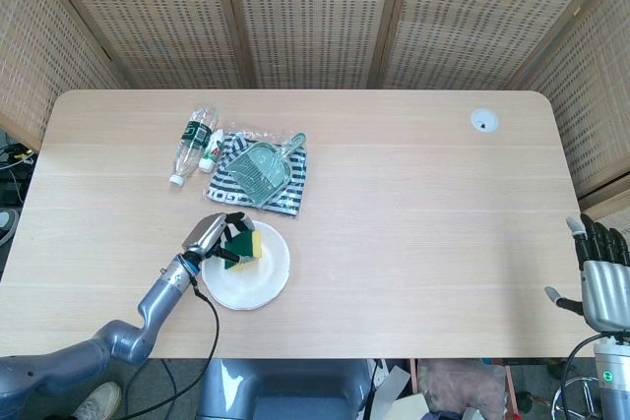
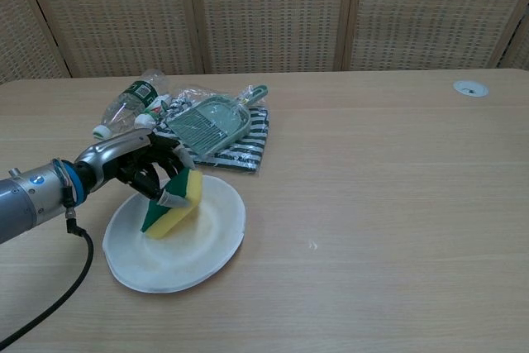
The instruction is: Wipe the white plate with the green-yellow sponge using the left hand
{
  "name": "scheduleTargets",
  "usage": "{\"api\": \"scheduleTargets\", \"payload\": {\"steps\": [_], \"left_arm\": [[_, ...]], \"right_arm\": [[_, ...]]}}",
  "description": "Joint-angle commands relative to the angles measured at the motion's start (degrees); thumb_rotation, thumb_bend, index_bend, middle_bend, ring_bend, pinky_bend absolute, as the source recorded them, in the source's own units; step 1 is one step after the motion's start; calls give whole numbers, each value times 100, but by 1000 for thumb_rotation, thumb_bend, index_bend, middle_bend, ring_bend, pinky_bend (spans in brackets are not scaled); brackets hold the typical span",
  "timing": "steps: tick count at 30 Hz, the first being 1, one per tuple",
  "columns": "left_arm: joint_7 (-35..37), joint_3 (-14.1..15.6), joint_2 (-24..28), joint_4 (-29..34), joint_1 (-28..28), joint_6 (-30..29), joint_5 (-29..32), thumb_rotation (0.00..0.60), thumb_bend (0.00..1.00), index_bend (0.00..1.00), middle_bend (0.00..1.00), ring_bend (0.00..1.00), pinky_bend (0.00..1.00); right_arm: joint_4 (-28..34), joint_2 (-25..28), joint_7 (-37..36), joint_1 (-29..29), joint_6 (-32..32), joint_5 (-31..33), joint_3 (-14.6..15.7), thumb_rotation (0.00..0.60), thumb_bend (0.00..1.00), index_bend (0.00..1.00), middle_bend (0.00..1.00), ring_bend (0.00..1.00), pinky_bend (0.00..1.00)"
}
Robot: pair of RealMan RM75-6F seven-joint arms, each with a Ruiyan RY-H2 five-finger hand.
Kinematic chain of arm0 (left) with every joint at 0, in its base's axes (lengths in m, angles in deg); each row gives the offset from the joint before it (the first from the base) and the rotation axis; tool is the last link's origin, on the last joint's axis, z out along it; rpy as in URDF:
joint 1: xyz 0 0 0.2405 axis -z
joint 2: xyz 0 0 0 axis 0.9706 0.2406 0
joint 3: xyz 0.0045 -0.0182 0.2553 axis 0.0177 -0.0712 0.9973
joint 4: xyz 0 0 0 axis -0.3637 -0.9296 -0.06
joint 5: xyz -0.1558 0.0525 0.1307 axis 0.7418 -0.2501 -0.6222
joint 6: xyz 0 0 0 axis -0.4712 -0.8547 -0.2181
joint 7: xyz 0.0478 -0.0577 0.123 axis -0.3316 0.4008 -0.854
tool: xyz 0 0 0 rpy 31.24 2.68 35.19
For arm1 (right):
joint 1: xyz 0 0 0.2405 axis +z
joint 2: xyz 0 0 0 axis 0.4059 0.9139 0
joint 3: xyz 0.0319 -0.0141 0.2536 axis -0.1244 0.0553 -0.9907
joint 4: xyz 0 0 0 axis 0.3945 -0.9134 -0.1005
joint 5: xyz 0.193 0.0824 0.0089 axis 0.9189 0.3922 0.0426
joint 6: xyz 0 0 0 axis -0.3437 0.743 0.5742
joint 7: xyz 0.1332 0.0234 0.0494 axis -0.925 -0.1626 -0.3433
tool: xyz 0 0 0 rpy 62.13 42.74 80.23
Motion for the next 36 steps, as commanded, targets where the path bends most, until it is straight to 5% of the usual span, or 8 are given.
{"api": "scheduleTargets", "payload": {"steps": [1, 13, 28, 36], "left_arm": [[69, 35, -14, -48, 28, 14, -61, 600, 3, 524, 490, 385, 494], [366, -102, 283, 443, 52, -539, -334, 600, 3, 529, 493, 385, 494], [227, 56, -432, -340, 208, -126, -170, 600, 3, 531, 494, 385, 493], [323, -149, -202, -12, 272, -527, -314, 600, 3, 531, 494, 385, 493]], "right_arm": [[-4, -2, 0, 3, -7, 2, 2, 600, 0, 0, 0, 0, 0], [34, 21, -27, -9, 19, -32, 15, 600, 0, 0, 0, 0, 0], [23, 48, -90, -5, -7, 5, -1, 600, 0, 0, 0, 0, 0], [39, 77, -137, -29, 23, 0, 0, 600, 0, 0, 0, 0, 0]]}}
